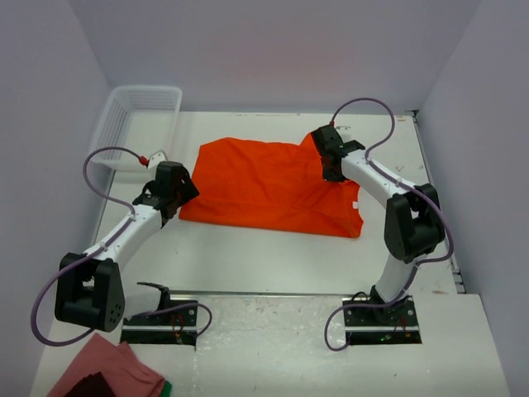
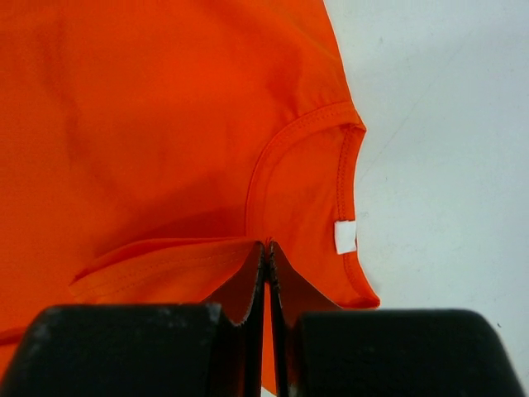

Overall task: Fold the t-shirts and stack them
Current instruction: Fold the flattened tshirt in 1/3 of the way

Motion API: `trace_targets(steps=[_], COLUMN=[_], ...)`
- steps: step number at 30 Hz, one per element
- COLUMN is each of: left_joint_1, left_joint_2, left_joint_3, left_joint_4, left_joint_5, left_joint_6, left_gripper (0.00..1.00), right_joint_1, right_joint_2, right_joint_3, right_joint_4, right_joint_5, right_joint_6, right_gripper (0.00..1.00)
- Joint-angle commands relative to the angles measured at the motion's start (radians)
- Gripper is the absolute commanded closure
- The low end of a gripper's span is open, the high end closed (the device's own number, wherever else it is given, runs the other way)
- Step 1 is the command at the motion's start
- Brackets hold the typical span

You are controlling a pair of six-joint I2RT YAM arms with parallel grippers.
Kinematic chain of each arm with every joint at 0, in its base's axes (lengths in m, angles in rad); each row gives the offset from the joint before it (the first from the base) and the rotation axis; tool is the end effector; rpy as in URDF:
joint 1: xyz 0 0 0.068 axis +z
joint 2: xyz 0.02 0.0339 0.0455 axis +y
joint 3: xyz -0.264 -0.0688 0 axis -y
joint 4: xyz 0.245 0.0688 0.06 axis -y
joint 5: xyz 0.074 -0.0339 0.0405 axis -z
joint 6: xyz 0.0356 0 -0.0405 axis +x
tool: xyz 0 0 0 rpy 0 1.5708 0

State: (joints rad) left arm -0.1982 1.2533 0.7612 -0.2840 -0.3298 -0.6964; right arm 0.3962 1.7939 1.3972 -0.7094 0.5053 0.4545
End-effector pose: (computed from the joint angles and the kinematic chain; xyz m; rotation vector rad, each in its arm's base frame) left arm 0.2559 -0.0396 0.2260 -0.7198 2.1806 -0.0721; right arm 0.3523 0.1287 0.2376 0.2252 2.4913 -0.3434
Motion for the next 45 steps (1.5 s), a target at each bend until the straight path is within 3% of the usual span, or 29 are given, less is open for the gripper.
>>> trace_targets(steps=[1, 7, 12, 24, 30, 33, 34, 36, 37, 38, 41, 45], left_joint_1=[-0.018, -0.056, -0.056, -0.056, -0.058, -0.056, -0.056, -0.056, -0.056, -0.058, -0.075, -0.119], left_joint_2=[0.021, 0.069, 0.144, 0.307, 0.339, 0.336, 0.334, 0.319, 0.310, 0.299, 0.227, 0.108], left_joint_3=[-0.036, -0.083, -0.053, 0.061, 0.075, 0.076, 0.078, 0.082, 0.084, 0.084, 0.086, 0.086], left_joint_4=[0.048, 0.160, 0.164, 0.166, 0.172, 0.170, 0.167, 0.161, 0.161, 0.161, 0.161, 0.154], left_joint_5=[0.023, 0.138, 0.141, 0.107, 0.097, 0.097, 0.095, 0.106, 0.123, 0.129, 0.130, 0.109], left_joint_6=[0.001, 0.003, 0.011, -0.006, -0.012, -0.005, 0.000, 0.018, 0.026, 0.038, 0.072, 0.113], left_gripper=[0.31, 0.59, 0.69, 0.70, 0.71, 0.72, 0.72, 0.72, 0.72, 0.72, 0.72, 0.69], right_joint_1=[-0.010, -0.025, -0.036, -0.091, -0.102, -0.111, -0.118, -0.132, -0.132, -0.132, -0.128, -0.102], right_joint_2=[0.031, 0.056, 0.058, 0.159, 0.257, 0.341, 0.361, 0.395, 0.397, 0.381, 0.308, 0.087], right_joint_3=[0.055, 0.077, 0.075, 0.118, 0.250, 0.402, 0.434, 0.479, 0.494, 0.494, 0.422, 0.261], right_joint_4=[0.027, 0.018, -0.004, 0.002, 0.001, -0.047, -0.067, -0.100, -0.101, -0.098, -0.023, 0.004], right_joint_5=[0.013, 0.030, 0.047, 0.042, -0.008, -0.014, -0.024, -0.024, -0.007, 0.004, 0.027, 0.047], right_joint_6=[-0.020, -0.014, 0.004, -0.025, -0.105, -0.122, -0.117, -0.102, -0.099, -0.093, -0.097, -0.068], right_gripper=[1.00, 1.00, 1.00, 1.00, 1.00, 1.00, 0.95, 0.66, 0.21, 0.05, 0.01, 0.01])
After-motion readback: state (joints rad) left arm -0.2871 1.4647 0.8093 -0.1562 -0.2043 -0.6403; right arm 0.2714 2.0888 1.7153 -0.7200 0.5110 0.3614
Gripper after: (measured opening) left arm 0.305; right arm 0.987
